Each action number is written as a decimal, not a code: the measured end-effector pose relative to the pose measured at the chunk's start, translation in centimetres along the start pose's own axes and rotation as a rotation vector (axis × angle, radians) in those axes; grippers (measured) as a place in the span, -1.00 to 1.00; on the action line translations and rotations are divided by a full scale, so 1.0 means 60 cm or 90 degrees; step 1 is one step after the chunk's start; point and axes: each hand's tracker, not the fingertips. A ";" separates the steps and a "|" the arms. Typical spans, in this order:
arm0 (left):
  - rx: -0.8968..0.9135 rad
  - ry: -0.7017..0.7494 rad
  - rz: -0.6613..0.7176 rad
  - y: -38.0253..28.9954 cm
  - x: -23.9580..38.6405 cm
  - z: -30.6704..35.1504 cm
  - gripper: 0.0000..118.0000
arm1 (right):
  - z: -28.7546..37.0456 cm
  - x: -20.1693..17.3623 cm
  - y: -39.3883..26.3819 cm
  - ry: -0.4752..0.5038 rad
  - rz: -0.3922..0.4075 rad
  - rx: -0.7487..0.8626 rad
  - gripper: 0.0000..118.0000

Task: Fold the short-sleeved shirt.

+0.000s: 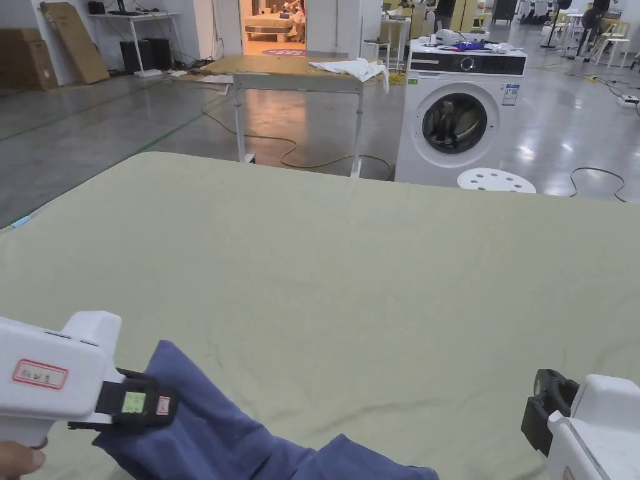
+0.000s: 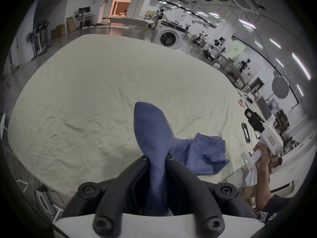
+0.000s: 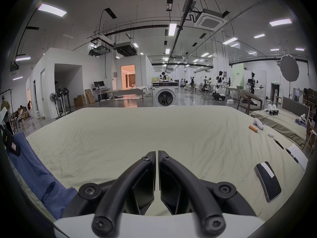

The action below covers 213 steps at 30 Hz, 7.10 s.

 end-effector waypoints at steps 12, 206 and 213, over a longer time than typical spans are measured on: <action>-0.053 -0.089 -0.045 -0.016 0.142 -0.082 -0.89 | 0.005 0.019 -0.002 -0.012 -0.006 -0.007 -0.97; 0.081 0.224 0.240 0.006 -0.441 0.111 0.24 | -0.033 -0.025 0.054 0.010 0.047 0.011 -0.98; 0.210 0.135 0.186 0.017 -0.377 0.123 0.23 | -0.034 -0.023 0.046 0.010 0.040 0.006 -0.98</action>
